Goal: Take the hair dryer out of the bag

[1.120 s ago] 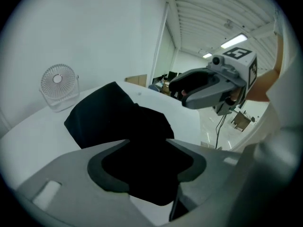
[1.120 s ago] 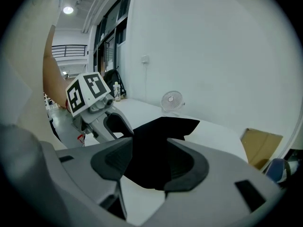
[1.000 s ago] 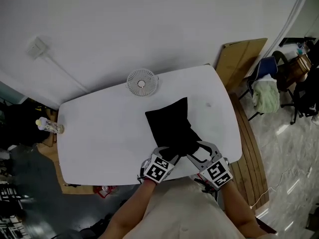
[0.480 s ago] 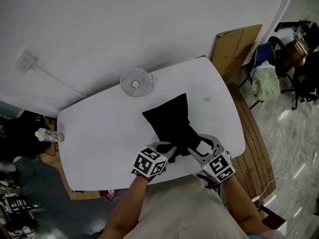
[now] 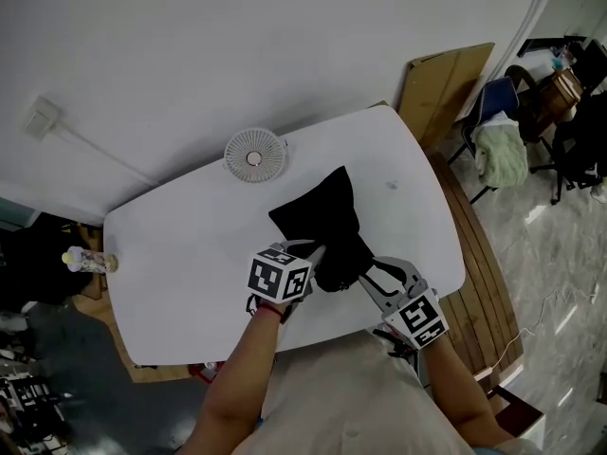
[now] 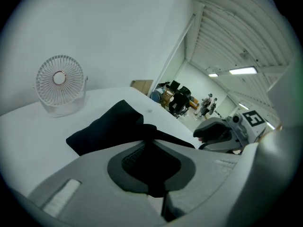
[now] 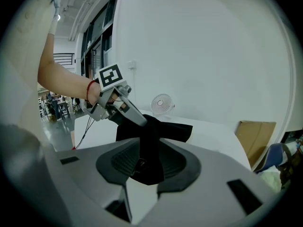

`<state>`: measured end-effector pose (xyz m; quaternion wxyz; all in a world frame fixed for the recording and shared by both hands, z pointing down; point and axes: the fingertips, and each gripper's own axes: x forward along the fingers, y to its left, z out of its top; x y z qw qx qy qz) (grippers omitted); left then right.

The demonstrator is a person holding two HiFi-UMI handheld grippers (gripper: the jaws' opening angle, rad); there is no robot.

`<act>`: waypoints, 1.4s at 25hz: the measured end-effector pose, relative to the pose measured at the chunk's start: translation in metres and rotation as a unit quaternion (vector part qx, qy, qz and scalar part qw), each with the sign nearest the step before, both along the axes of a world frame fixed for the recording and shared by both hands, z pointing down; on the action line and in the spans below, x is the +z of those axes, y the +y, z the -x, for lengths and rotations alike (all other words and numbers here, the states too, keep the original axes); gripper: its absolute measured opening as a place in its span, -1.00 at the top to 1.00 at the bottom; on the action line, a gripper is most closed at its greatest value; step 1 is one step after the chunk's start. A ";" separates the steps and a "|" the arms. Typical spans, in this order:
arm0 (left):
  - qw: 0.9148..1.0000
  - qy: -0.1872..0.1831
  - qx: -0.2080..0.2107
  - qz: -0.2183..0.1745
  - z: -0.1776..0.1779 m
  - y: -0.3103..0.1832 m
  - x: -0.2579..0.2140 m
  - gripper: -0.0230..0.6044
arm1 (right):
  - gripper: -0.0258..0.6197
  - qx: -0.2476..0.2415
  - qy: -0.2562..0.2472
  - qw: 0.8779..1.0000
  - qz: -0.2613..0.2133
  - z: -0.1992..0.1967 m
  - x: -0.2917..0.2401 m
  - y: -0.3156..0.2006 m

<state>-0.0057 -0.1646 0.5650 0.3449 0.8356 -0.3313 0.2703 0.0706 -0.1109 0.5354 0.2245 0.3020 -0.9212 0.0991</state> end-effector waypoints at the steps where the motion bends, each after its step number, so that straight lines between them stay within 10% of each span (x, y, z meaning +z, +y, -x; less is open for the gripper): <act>1: 1.000 -0.007 -0.007 0.001 0.003 -0.004 0.004 0.86 | 0.55 0.002 -0.002 1.000 0.006 0.000 0.001 0.001; 4: 0.999 -0.026 -0.026 0.008 0.013 -0.012 0.015 0.86 | 0.78 0.011 -0.012 0.999 0.031 0.003 0.007 0.007; 13: 0.998 -0.027 -0.049 0.017 0.018 -0.029 0.027 0.86 | 0.61 0.043 -0.034 0.982 0.180 0.028 0.059 0.012; 35: 0.999 -0.033 0.001 0.032 0.026 -0.017 0.033 0.86 | 0.19 0.117 0.134 0.938 0.298 0.055 0.133 -0.036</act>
